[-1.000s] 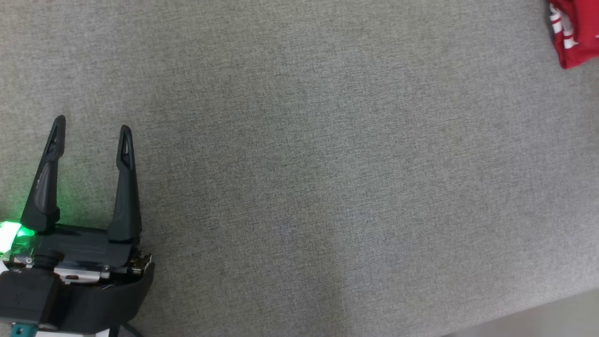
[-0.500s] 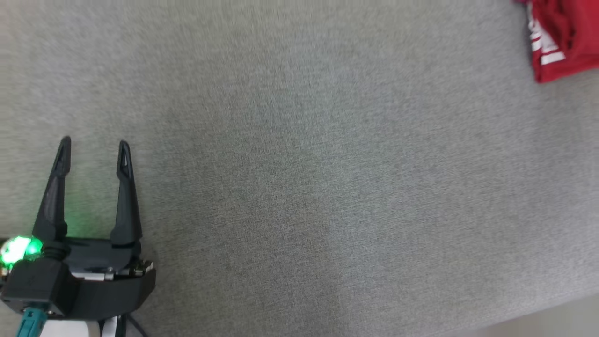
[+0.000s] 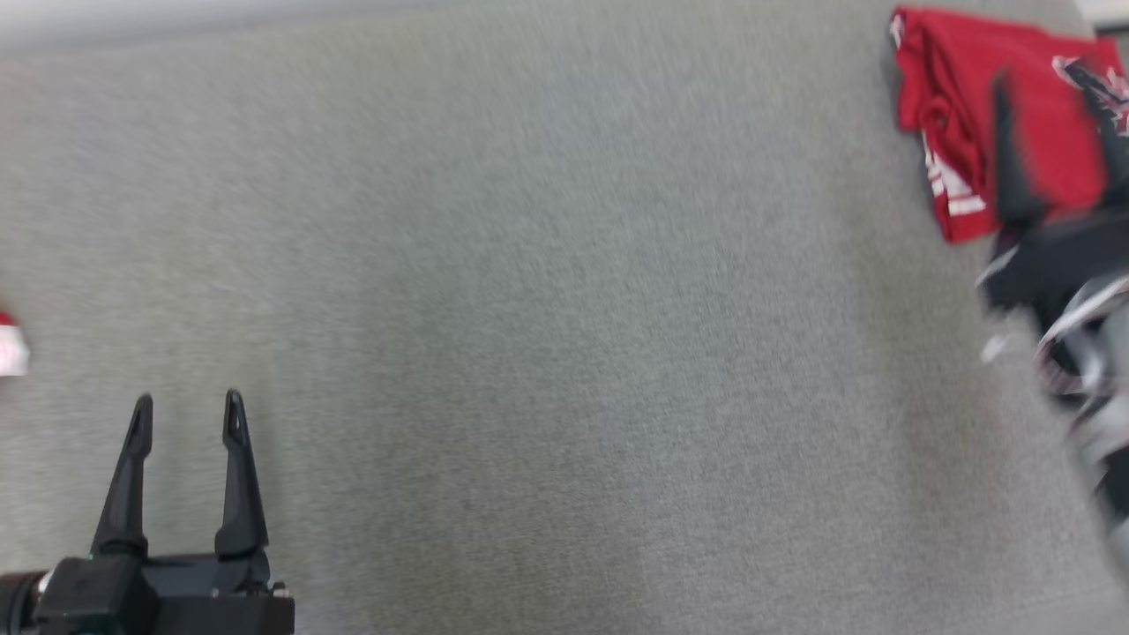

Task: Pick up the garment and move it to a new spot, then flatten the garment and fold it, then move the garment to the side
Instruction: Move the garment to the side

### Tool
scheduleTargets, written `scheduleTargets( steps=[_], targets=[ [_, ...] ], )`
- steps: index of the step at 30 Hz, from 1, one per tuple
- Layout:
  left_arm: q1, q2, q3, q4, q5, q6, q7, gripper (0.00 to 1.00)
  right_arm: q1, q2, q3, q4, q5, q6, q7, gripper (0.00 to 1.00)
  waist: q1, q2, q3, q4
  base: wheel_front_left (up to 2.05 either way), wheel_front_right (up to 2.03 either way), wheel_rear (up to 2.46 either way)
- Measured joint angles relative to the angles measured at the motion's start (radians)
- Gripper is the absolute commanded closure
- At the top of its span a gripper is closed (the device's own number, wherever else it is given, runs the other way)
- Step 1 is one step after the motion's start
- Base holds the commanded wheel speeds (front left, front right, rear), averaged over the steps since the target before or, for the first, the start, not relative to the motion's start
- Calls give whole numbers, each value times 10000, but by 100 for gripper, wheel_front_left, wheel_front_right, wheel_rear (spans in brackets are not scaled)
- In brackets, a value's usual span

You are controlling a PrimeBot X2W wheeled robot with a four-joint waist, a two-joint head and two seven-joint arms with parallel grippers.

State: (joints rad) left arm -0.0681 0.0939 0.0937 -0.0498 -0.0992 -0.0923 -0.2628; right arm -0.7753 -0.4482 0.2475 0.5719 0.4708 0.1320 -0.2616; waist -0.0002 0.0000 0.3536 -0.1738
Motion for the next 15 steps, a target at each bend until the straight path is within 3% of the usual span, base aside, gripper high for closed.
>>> scheduleTargets(
  steps=[15],
  targets=[
    [464,-232,138,662,-10,-134,0,0,4070,1941,-1302,-2389,-679,0,0,0,-1,-1,-1767,927,0,0,0]
  ],
)
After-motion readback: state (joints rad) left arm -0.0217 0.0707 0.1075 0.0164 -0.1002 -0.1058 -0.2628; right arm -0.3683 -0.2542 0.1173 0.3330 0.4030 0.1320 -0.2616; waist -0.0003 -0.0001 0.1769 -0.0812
